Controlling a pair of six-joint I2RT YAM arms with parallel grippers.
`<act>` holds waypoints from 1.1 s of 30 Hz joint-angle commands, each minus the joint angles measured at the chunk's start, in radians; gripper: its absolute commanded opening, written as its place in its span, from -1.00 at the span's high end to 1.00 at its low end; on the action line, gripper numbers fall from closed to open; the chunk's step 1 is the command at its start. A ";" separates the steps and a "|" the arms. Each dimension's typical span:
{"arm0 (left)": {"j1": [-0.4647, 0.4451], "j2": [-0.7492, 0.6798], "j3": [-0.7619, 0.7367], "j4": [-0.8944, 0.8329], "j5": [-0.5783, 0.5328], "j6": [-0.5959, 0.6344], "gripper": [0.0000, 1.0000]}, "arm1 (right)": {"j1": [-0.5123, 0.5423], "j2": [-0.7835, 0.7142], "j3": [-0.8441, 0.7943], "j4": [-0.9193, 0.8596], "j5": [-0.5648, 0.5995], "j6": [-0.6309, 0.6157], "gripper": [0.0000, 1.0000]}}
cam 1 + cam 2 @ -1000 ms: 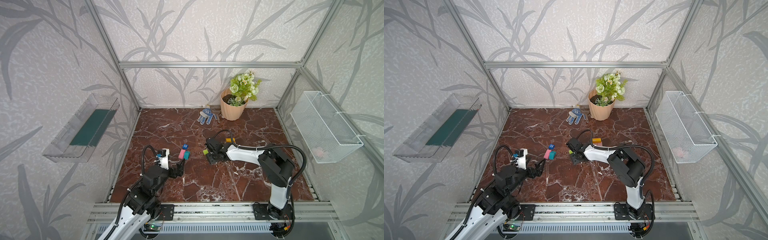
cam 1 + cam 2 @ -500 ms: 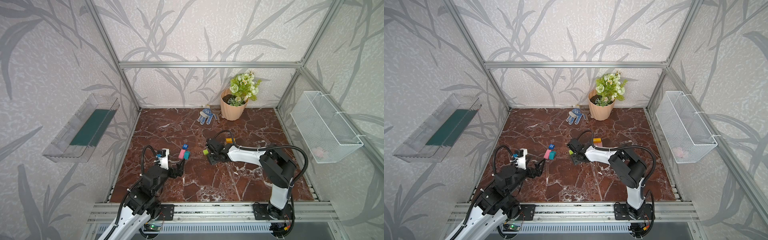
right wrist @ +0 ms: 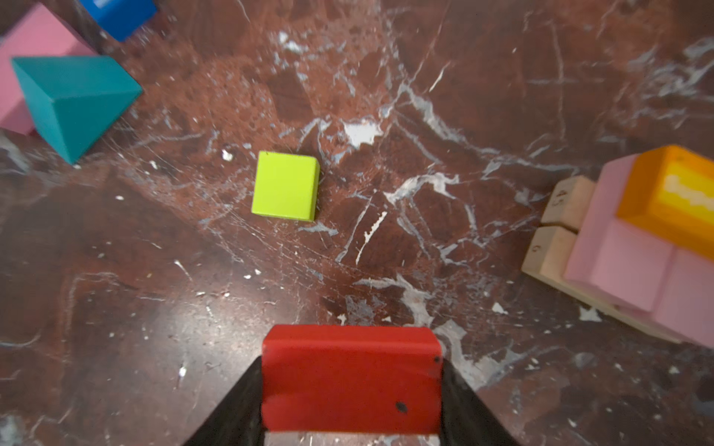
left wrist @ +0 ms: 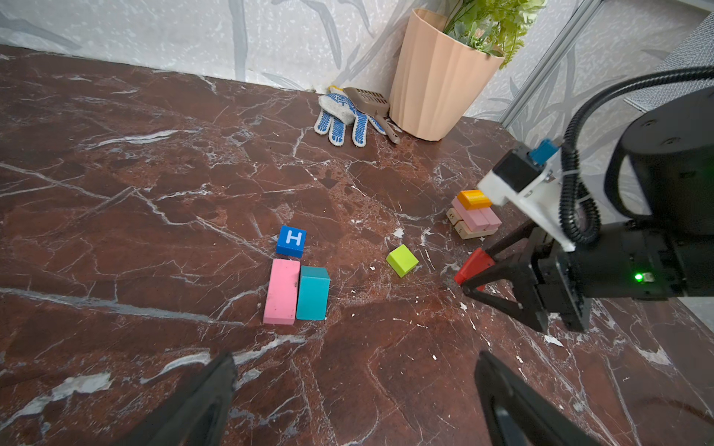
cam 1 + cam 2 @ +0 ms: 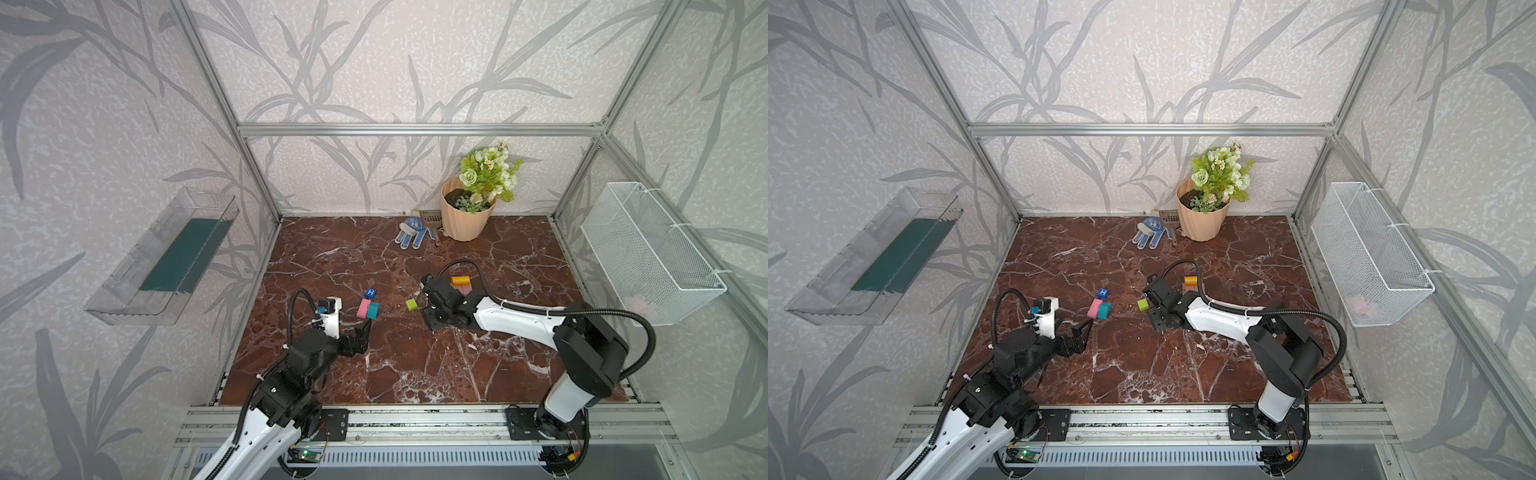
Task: Build the wood block tower
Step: 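Lift the red bar and carry it to the stack's near side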
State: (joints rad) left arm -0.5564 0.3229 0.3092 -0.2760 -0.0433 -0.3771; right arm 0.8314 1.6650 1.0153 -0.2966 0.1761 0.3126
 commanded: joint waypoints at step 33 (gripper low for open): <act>-0.005 -0.021 -0.008 0.000 -0.001 -0.006 -0.95 | -0.325 -0.134 -0.040 -0.049 0.004 -0.004 0.04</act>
State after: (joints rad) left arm -0.5568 0.3141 0.3092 -0.2764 -0.0433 -0.3771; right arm 0.5076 1.4960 0.9253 -0.3187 0.1757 0.3222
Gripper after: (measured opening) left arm 0.978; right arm 0.621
